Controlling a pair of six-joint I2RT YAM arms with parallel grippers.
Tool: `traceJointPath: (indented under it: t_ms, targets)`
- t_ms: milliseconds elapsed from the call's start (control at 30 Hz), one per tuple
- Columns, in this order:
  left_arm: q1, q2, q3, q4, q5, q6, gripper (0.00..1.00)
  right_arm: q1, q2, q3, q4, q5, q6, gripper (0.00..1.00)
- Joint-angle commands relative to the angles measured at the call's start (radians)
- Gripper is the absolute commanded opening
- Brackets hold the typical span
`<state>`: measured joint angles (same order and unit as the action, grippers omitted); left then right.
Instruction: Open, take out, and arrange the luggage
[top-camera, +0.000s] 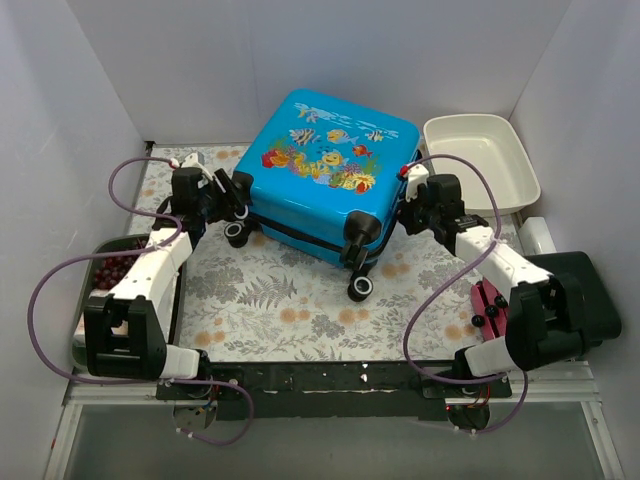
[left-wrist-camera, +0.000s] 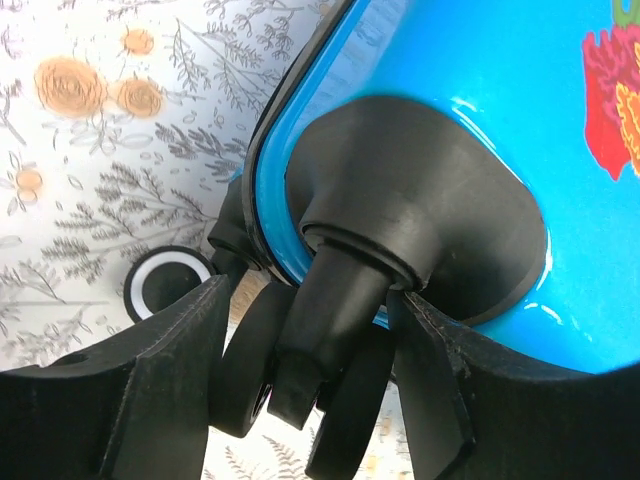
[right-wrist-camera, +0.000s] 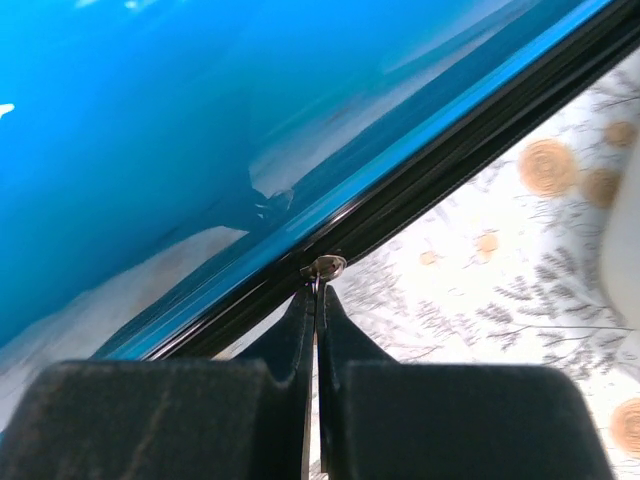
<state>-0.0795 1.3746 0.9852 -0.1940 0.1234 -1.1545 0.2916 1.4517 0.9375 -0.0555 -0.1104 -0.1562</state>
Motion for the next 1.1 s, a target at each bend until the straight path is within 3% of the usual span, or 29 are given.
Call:
traceJointPath:
  t_ms: [0,233,467,533,700,933,1067]
  targets:
    - [-0.003,-0.052,-0.033,-0.104,-0.232,-0.272,0.0,0.041,-0.125,-0.074,-0.118,-0.235,0.03,0.01]
    - [-0.02,-0.031,-0.003,-0.114,-0.24,-0.255,0.0,0.064,-0.344,-0.258,-0.078,-0.338,0.13,0.01]
    - [-0.081,-0.037,0.021,-0.145,-0.271,-0.298,0.0,0.292,-0.525,-0.365,0.043,-0.276,0.198,0.01]
    - [-0.092,-0.037,0.053,-0.177,-0.309,-0.32,0.0,0.343,-0.548,-0.374,0.046,-0.224,0.213,0.01]
    - [-0.138,-0.068,0.112,-0.242,-0.353,-0.343,0.0,0.443,-0.611,-0.471,0.246,0.092,0.306,0.01]
    - [-0.196,-0.163,-0.026,-0.259,-0.34,-0.372,0.0,0.48,-0.6,-0.608,0.602,0.328,0.328,0.01]
    - [-0.279,-0.255,-0.12,-0.255,-0.309,-0.396,0.0,0.474,-0.558,-0.573,0.599,0.457,0.323,0.01]
